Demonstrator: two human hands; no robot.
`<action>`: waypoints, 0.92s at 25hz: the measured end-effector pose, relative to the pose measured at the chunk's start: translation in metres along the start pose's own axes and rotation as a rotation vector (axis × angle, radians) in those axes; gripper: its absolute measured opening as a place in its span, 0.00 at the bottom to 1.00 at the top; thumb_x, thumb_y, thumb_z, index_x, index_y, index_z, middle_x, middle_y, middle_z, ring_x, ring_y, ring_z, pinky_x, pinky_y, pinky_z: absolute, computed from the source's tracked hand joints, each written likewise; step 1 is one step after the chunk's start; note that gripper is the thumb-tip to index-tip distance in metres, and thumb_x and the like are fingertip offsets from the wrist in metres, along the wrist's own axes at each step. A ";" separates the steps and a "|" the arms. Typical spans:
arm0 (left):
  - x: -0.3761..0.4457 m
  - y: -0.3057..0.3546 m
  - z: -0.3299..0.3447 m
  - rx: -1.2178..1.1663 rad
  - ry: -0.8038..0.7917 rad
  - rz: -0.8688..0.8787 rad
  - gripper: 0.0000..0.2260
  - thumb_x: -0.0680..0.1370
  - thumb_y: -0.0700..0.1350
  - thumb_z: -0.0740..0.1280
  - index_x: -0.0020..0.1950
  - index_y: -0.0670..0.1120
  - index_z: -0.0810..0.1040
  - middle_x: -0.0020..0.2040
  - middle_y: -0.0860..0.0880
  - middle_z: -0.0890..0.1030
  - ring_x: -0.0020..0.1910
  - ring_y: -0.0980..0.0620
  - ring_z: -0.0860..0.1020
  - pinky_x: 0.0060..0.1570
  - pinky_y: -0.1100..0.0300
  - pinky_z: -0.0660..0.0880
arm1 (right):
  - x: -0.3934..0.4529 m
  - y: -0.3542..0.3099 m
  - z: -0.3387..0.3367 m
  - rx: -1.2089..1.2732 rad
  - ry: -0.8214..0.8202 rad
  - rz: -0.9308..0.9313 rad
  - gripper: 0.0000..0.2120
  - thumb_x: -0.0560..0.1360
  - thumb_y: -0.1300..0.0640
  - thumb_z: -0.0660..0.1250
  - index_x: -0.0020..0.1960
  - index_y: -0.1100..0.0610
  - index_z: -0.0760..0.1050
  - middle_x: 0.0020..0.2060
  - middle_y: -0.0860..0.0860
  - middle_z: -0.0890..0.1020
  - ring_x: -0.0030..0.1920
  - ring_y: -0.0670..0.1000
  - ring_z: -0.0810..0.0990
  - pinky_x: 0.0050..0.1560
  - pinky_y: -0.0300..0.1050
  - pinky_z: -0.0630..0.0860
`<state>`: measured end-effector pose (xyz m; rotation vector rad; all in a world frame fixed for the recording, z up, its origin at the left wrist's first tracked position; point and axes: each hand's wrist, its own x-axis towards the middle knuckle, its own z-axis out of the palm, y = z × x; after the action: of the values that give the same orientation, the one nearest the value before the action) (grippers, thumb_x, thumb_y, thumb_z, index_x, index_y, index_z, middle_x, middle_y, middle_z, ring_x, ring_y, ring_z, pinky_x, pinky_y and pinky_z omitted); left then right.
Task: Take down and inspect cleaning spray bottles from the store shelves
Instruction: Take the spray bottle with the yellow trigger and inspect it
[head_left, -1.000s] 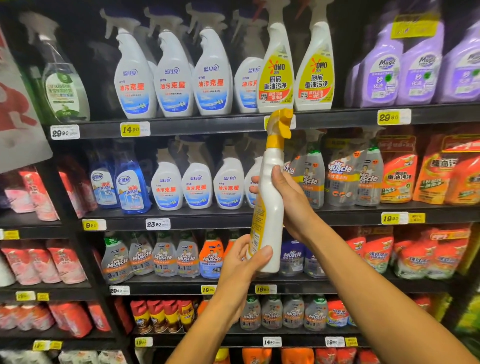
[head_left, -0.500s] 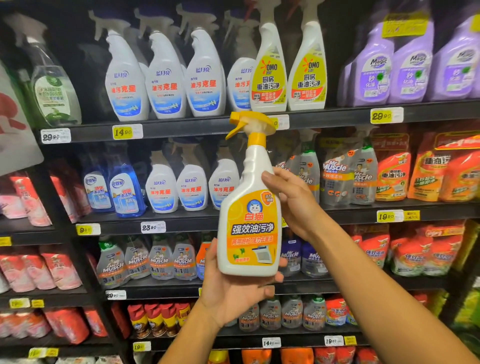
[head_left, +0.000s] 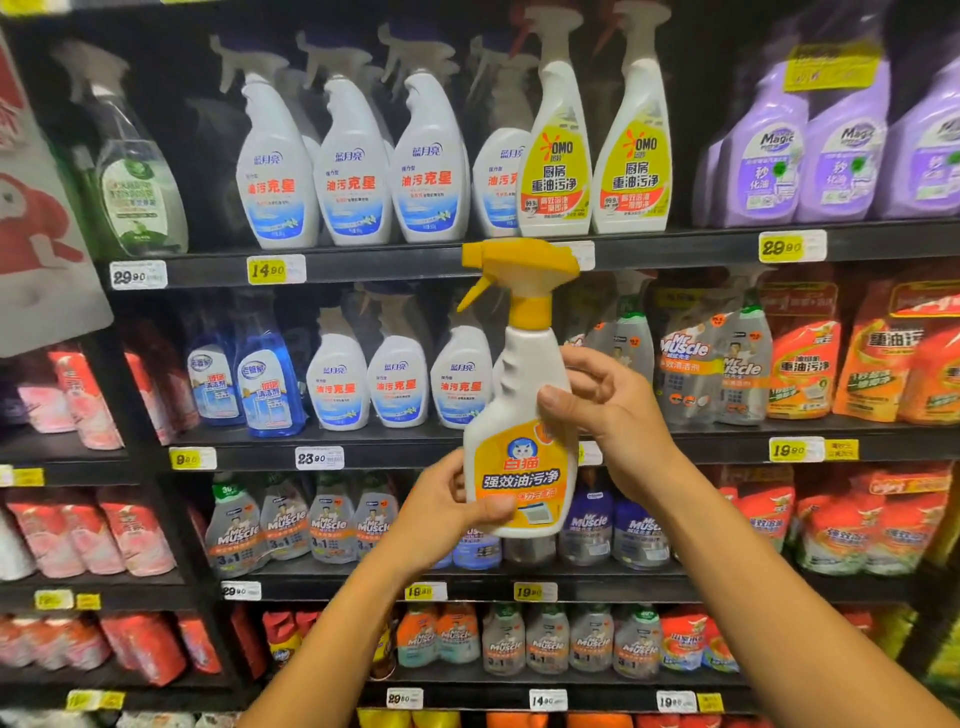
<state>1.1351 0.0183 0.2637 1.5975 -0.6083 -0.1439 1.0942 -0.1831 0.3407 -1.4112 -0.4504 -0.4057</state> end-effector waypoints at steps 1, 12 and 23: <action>0.006 0.000 -0.004 0.056 0.014 0.033 0.19 0.70 0.41 0.77 0.57 0.53 0.78 0.52 0.53 0.86 0.52 0.52 0.84 0.46 0.62 0.80 | -0.002 0.002 0.000 -0.014 -0.015 -0.022 0.20 0.66 0.62 0.76 0.57 0.54 0.78 0.49 0.48 0.87 0.48 0.48 0.86 0.42 0.39 0.80; 0.041 0.000 -0.010 0.385 0.316 0.266 0.13 0.73 0.41 0.64 0.42 0.62 0.77 0.39 0.66 0.78 0.42 0.66 0.77 0.40 0.77 0.72 | -0.019 0.004 0.008 -0.359 -0.152 -0.152 0.32 0.64 0.69 0.79 0.53 0.34 0.80 0.52 0.36 0.84 0.56 0.39 0.81 0.54 0.31 0.75; 0.028 0.001 -0.016 0.085 0.068 0.143 0.26 0.68 0.35 0.76 0.59 0.57 0.75 0.51 0.56 0.85 0.51 0.55 0.83 0.46 0.64 0.79 | -0.005 -0.010 0.007 -0.231 -0.089 -0.107 0.22 0.63 0.59 0.77 0.56 0.52 0.79 0.51 0.47 0.87 0.54 0.48 0.85 0.50 0.43 0.81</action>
<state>1.1654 0.0195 0.2736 1.6280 -0.6810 0.0433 1.0842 -0.1773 0.3477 -1.6385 -0.5675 -0.4951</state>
